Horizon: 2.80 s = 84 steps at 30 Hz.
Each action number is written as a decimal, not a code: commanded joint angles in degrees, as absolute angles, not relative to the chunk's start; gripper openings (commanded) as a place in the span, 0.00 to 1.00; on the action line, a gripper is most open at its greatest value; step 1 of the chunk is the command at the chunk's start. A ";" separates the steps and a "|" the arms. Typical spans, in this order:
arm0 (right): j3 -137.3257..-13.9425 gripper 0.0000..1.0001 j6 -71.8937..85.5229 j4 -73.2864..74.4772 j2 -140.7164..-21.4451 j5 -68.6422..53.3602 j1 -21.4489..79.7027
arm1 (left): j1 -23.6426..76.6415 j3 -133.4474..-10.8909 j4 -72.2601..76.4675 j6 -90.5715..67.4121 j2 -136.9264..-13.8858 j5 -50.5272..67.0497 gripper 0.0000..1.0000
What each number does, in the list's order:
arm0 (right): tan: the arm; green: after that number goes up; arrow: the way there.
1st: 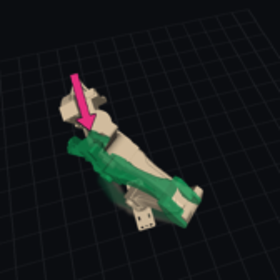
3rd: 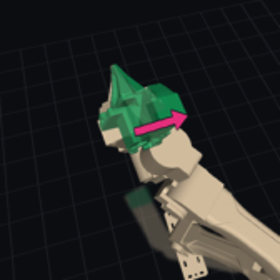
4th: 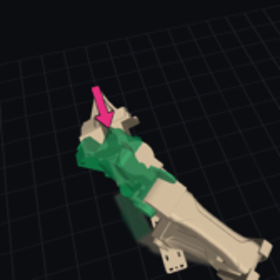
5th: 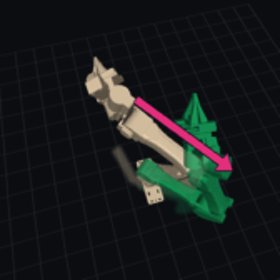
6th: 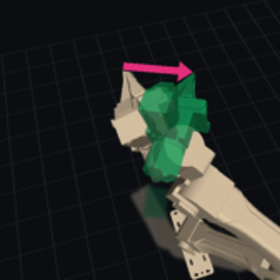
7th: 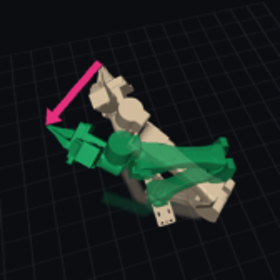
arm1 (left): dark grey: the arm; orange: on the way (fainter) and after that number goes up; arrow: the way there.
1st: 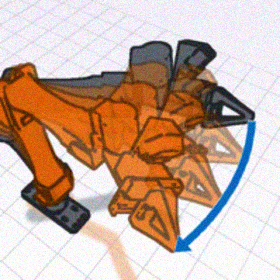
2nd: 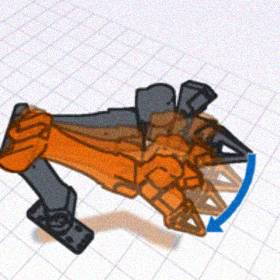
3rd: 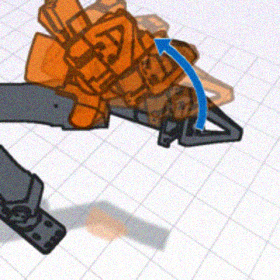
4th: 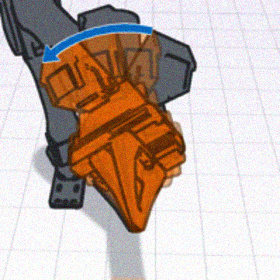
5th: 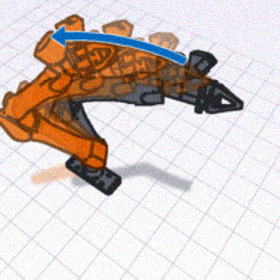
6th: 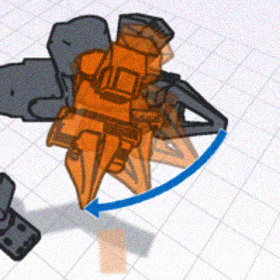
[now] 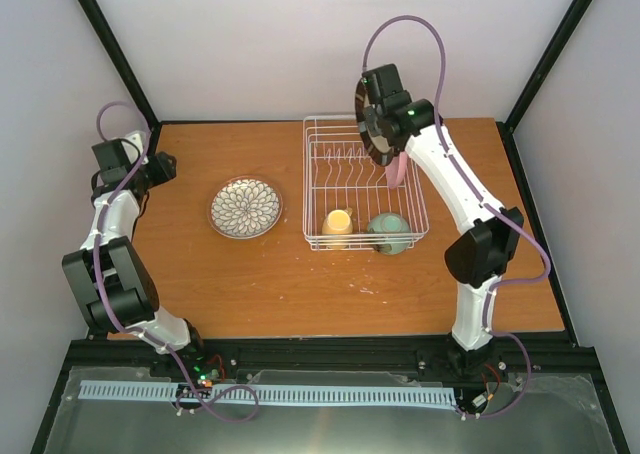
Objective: Load the mixed dishes into the dish rack
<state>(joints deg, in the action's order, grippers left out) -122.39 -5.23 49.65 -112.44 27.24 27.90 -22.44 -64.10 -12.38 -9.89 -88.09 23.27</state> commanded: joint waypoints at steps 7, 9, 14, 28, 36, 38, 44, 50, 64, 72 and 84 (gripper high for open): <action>-123.35 0.03 1.06 51.46 -107.25 36.03 25.45 | -22.42 -64.29 -13.53 -9.75 -86.42 21.91 0.59; -122.90 0.03 3.01 53.35 -108.03 35.13 25.41 | -22.44 -64.33 -13.96 -9.84 -86.19 21.30 0.58; -119.93 0.03 8.12 54.51 -108.18 31.40 25.27 | -22.42 -64.38 -14.64 -10.46 -85.76 20.93 0.58; -115.89 0.03 12.07 55.90 -110.06 32.91 25.36 | -22.48 -64.04 -15.37 -11.59 -83.63 19.25 0.57; -119.60 0.03 12.01 55.81 -114.72 34.14 25.40 | -22.42 -63.64 -15.45 -11.60 -83.69 18.11 0.57; -121.52 0.03 11.64 56.04 -116.59 34.04 25.40 | -22.46 -63.63 -15.40 -11.57 -83.99 18.07 0.57; -129.27 0.03 11.98 61.86 -123.67 33.44 25.40 | -22.45 -64.01 -15.31 -11.36 -85.09 18.06 0.57; -128.92 0.14 13.27 64.74 -125.76 33.09 25.40 | -22.46 -63.02 -15.52 -11.01 -84.72 17.89 0.58; -127.71 0.58 11.45 58.74 -119.36 32.62 25.27 | -22.44 -58.58 -15.85 -8.95 -83.28 31.35 0.59; -127.34 0.61 7.38 51.68 -111.44 34.30 25.31 | -22.48 -56.58 -18.43 -8.79 -87.91 42.75 0.58; -120.42 0.62 4.46 44.32 -104.57 31.78 25.31 | -22.48 -53.46 -18.51 -9.08 -93.93 48.08 0.56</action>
<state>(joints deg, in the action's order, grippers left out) -123.52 5.17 46.39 -104.95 33.43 25.47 -22.44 -54.43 -18.50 -9.80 -92.49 45.58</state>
